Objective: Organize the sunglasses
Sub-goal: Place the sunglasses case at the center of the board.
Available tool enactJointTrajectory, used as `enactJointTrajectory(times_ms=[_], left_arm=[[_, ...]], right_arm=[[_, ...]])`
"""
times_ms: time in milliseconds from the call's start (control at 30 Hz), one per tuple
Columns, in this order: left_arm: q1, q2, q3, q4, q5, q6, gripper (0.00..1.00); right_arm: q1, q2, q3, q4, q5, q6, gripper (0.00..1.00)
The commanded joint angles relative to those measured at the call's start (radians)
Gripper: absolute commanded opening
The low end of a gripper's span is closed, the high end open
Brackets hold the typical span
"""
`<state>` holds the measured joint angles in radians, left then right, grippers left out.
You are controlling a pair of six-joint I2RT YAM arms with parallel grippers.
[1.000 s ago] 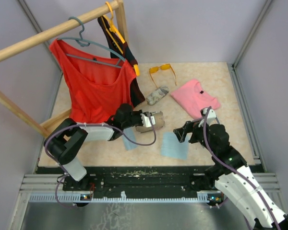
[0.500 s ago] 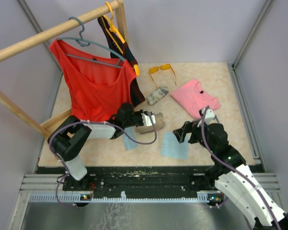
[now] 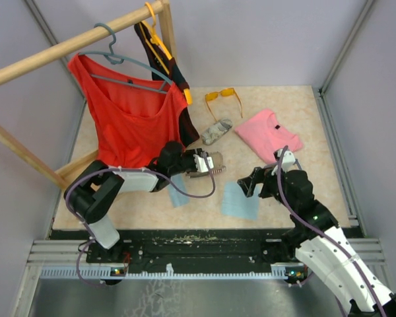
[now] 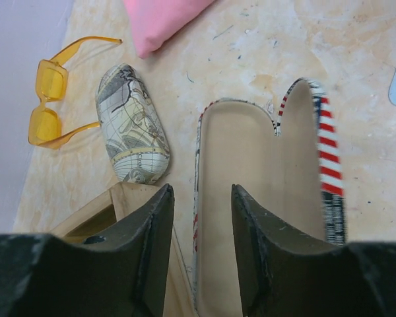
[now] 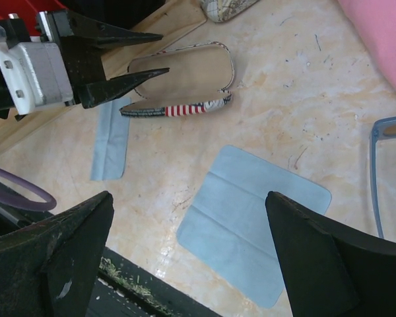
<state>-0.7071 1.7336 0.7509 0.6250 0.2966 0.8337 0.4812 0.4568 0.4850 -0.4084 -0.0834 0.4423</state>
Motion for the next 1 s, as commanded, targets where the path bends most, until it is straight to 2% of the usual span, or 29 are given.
enactJointTrajectory(times_ms=[0,200,300,400,433,533,667,833,967], left_arm=[[0.001,-0.081,-0.009,0.049,0.013,-0.079,0.47],[0.001,-0.217,0.012,0.028,-0.039,-0.295,0.52],[0.001,-0.284,0.051,-0.055,-0.212,-0.512,0.55],[0.003,-0.337,0.132,-0.268,-0.394,-0.767,0.59],[0.009,-0.353,0.159,-0.390,-0.431,-0.851,0.63],[0.046,-0.395,0.216,-0.619,-0.408,-1.049,0.67],[0.061,-0.457,0.189,-0.753,-0.361,-1.144,0.74],[0.061,-0.542,0.121,-0.846,-0.417,-1.266,0.80],[0.061,-0.608,0.083,-0.901,-0.402,-1.323,0.83]], right_arm=[[-0.005,-0.001,0.035,0.045,0.041,0.065,0.99],[-0.006,0.082,0.041,0.055,0.027,0.128,0.99],[-0.006,0.126,0.027,0.105,-0.021,0.110,0.99],[-0.005,0.148,0.016,0.136,-0.001,0.116,0.99],[-0.006,0.157,0.021,0.133,0.016,0.120,0.99],[-0.006,0.174,0.030,0.130,0.075,0.160,0.99],[-0.008,0.201,0.040,0.139,0.120,0.210,0.99],[-0.009,0.266,0.025,0.236,0.054,0.192,0.99],[-0.009,0.309,0.036,0.268,0.020,0.130,0.99]])
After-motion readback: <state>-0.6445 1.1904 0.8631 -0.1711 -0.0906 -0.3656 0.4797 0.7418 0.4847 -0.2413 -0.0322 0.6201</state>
